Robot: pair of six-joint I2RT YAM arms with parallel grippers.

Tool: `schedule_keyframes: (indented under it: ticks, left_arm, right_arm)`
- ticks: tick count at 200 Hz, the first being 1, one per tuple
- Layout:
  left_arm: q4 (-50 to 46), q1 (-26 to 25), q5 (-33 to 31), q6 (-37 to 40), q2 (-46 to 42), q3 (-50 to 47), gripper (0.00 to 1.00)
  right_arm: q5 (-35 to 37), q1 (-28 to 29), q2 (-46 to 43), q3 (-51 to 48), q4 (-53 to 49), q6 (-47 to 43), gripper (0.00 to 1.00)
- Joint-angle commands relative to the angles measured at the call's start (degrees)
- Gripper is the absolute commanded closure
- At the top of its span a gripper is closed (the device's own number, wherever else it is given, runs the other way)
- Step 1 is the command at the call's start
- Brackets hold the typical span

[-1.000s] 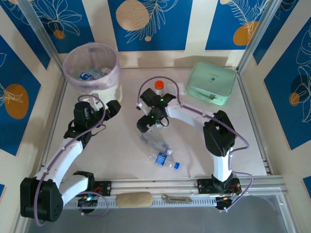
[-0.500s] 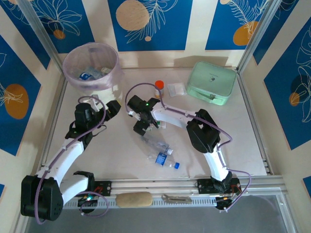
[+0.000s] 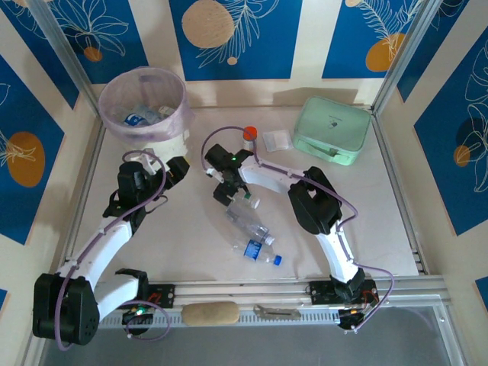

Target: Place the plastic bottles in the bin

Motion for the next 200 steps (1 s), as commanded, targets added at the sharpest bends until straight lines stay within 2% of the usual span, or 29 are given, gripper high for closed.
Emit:
schedule_keyframes:
  ticks: [1, 81, 147, 200]
  left_arm:
    - [1.6, -0.5, -0.9, -0.6, 0.3, -0.1, 0.00]
    - [1.2, -1.4, -0.8, -0.5, 1.6, 0.8, 0.00]
    - [1.4, -2.3, -0.5, 0.0, 2.4, 1.0, 0.00]
    - [0.8, -4.9, -0.3, 2.2, 3.2, 2.7, 0.01]
  right_arm:
    - [-3.7, -0.5, 1.3, 1.9, 0.7, 0.8, 0.05]
    - [-6.2, -2.0, 3.5, 2.8, 1.7, 2.6, 0.16]
    - [-7.4, -2.6, 2.6, 2.8, 2.3, 4.8, 0.43]
    - [-11.0, -5.6, -1.6, 5.9, 1.4, 15.1, 0.47]
